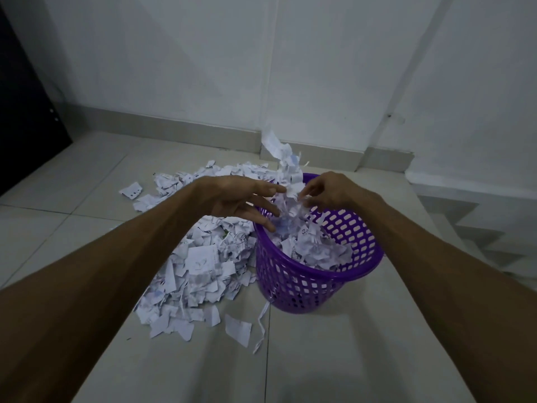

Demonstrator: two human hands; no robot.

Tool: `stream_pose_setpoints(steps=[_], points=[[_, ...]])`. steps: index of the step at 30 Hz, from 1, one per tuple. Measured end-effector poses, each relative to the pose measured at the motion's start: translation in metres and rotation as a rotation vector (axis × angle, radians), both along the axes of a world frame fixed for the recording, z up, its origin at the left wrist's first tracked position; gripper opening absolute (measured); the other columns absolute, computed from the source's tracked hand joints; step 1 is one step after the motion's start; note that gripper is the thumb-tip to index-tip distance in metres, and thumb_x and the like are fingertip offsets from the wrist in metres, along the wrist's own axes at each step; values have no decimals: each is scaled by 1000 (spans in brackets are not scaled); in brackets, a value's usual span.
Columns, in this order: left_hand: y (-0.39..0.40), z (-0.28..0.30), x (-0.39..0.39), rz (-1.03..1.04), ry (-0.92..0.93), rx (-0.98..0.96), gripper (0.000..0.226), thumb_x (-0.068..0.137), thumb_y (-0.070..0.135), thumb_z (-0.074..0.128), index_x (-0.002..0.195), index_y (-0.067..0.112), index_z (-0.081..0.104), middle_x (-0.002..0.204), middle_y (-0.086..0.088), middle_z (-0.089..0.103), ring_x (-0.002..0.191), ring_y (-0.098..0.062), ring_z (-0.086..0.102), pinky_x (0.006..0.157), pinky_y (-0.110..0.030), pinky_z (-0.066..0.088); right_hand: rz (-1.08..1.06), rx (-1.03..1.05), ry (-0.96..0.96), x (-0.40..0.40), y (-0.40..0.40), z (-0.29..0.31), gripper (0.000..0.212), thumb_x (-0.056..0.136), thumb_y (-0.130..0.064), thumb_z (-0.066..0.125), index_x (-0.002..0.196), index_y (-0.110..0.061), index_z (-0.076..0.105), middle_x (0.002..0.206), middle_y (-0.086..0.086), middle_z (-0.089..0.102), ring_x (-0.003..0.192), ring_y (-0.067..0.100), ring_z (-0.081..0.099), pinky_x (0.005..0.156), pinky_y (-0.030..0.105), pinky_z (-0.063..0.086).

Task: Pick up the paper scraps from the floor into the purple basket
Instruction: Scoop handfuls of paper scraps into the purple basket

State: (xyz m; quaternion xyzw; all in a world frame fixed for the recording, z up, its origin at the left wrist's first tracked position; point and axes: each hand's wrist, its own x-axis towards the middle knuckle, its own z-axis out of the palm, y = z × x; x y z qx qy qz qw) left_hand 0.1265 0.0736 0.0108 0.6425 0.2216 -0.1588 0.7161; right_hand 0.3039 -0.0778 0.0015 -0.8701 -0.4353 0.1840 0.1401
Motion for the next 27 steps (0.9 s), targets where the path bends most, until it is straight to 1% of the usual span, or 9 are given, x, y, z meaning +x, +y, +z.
stream_pose_setpoints(steps=[3, 9, 13, 15, 17, 19, 21, 23, 27], points=[[2, 3, -3, 2, -11, -4, 39, 101, 26, 51, 139, 24, 51, 127, -15, 63, 100, -38, 69, 64, -26, 61, 2, -104, 26, 4, -7, -2, 20, 85, -22, 76, 105, -20, 76, 101, -1, 72, 83, 10, 66, 77, 25, 53], [7, 1, -4, 53, -51, -19, 45, 96, 26, 59, 140, 20, 50, 122, -7, 68, 101, -37, 69, 69, -28, 61, -4, -340, 85, 7, -18, 0, 19, 83, -8, 76, 93, -25, 77, 86, -5, 72, 81, 14, 67, 72, 28, 55], [5, 4, -3, 141, -96, -42, 37, 95, 25, 61, 131, 18, 58, 114, -3, 72, 94, -30, 72, 65, -26, 61, -51, -456, 69, 10, -23, 11, 27, 84, 0, 71, 104, -19, 76, 100, 0, 70, 74, 10, 62, 59, 21, 48], [5, 3, -3, 186, -99, -28, 35, 94, 25, 61, 129, 17, 60, 113, -2, 73, 92, -28, 73, 62, -25, 61, -119, -436, 46, 11, -24, 13, 24, 87, -1, 67, 105, -13, 75, 106, 3, 70, 81, 15, 64, 65, 27, 52], [5, 1, -2, 239, -84, -16, 32, 95, 24, 60, 126, 15, 60, 112, -2, 73, 91, -25, 73, 61, -25, 61, -170, -334, -116, 15, -22, 12, 15, 85, -9, 69, 95, -19, 76, 107, 5, 71, 90, 21, 67, 81, 37, 57], [5, -1, 0, 286, -60, 12, 28, 96, 24, 59, 122, 14, 62, 108, -1, 74, 89, -22, 73, 61, -24, 59, -174, -171, -182, 17, -18, 11, 13, 85, -13, 70, 89, -25, 71, 111, 3, 69, 96, 20, 66, 89, 38, 56], [5, -3, 0, 308, -45, 51, 26, 95, 26, 60, 119, 14, 63, 105, 0, 75, 85, -18, 72, 60, -22, 56, -126, -43, -118, 14, -10, 9, 29, 85, -12, 72, 111, -22, 67, 123, 4, 63, 108, 21, 60, 90, 30, 49], [5, -6, 2, 310, -39, 70, 27, 95, 27, 60, 118, 13, 64, 105, -1, 75, 83, -16, 71, 61, -21, 54, -75, 20, -102, 9, 1, 6, 48, 86, -14, 72, 131, -17, 57, 134, 9, 55, 117, 24, 55, 89, 28, 43], [6, -12, 3, 329, -31, 73, 27, 96, 26, 59, 118, 11, 64, 106, -1, 74, 80, -13, 68, 64, -21, 51, 4, 42, -163, 1, 19, -7, 60, 90, -14, 68, 145, -18, 43, 147, 9, 45, 130, 27, 47, 99, 33, 40]])
